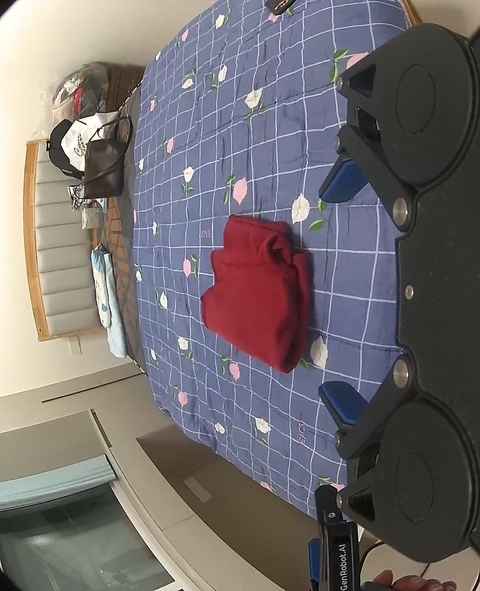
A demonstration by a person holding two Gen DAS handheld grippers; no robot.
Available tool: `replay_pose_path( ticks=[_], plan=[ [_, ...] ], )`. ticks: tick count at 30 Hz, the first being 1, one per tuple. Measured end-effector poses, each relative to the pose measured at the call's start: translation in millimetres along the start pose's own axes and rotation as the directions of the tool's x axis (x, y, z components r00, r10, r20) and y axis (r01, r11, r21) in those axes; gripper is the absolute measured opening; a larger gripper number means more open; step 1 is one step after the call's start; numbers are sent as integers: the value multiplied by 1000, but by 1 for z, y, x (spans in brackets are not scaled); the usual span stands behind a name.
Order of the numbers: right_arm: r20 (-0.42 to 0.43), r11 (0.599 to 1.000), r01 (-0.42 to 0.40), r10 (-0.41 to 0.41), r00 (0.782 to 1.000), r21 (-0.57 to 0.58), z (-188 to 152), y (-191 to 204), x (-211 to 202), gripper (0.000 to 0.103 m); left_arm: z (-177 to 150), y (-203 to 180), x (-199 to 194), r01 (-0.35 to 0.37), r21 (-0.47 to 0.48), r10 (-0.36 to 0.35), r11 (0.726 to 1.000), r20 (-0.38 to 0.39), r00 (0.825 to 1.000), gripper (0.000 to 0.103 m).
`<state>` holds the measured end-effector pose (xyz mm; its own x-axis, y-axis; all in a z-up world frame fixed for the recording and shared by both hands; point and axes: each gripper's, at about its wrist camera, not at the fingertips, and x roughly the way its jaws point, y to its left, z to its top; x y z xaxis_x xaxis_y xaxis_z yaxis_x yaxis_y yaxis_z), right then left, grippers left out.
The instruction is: Fold small clothes
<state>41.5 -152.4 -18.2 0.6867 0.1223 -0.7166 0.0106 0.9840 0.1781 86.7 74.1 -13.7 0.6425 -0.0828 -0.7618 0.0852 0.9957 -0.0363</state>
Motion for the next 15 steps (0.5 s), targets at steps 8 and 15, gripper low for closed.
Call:
replay_pose_path(
  ticks=[8,15],
  plan=[
    [3,1000,29,-29,1000,8,-4,11,-3,102,-2,6,0,22,14,-22,1000,1,1000,103],
    [4,999,37,-37,999,7,-5,17,-3,102,-2,10,0,26,25,-26,999,-2,1000,103]
  ],
)
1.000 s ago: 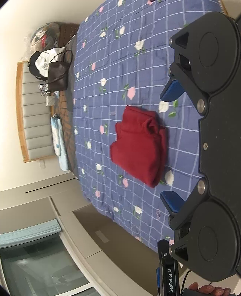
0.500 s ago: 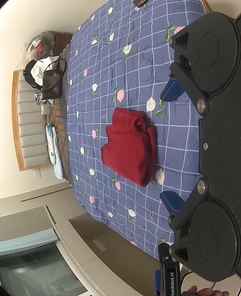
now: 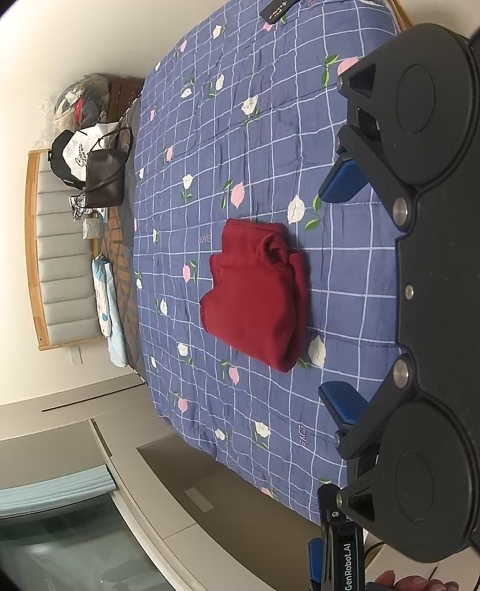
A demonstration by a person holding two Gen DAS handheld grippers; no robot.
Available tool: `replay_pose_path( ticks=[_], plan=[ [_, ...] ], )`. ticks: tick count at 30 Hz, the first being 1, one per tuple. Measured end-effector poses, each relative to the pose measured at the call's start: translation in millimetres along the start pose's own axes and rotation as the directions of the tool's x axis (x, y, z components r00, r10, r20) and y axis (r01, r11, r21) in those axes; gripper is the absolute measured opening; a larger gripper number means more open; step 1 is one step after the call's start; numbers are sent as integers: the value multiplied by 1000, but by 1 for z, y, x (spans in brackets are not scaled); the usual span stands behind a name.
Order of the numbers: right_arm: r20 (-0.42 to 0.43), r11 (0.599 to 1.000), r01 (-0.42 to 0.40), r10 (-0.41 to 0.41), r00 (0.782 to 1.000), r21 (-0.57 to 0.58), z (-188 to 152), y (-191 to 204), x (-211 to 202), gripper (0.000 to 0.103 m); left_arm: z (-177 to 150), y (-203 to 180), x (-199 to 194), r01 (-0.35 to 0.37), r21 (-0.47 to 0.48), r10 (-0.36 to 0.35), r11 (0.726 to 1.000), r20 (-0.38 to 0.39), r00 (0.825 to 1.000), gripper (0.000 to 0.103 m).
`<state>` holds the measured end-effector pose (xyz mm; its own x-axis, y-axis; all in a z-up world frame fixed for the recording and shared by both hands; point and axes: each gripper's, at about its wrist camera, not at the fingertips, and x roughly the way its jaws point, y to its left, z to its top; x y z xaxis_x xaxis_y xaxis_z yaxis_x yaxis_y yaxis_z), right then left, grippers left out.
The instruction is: Fold small clothes
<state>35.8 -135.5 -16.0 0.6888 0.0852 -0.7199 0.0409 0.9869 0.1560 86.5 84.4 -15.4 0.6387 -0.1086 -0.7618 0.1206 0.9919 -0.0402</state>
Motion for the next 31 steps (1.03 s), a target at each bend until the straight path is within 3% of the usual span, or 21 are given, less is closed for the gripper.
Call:
replay_pose_path(
  ticks=[31],
  plan=[
    [-7,1000,23,-23,1000,0,-3,10,0,102,0,8,0,1,30,-1,1000,-7,1000,103]
  ],
)
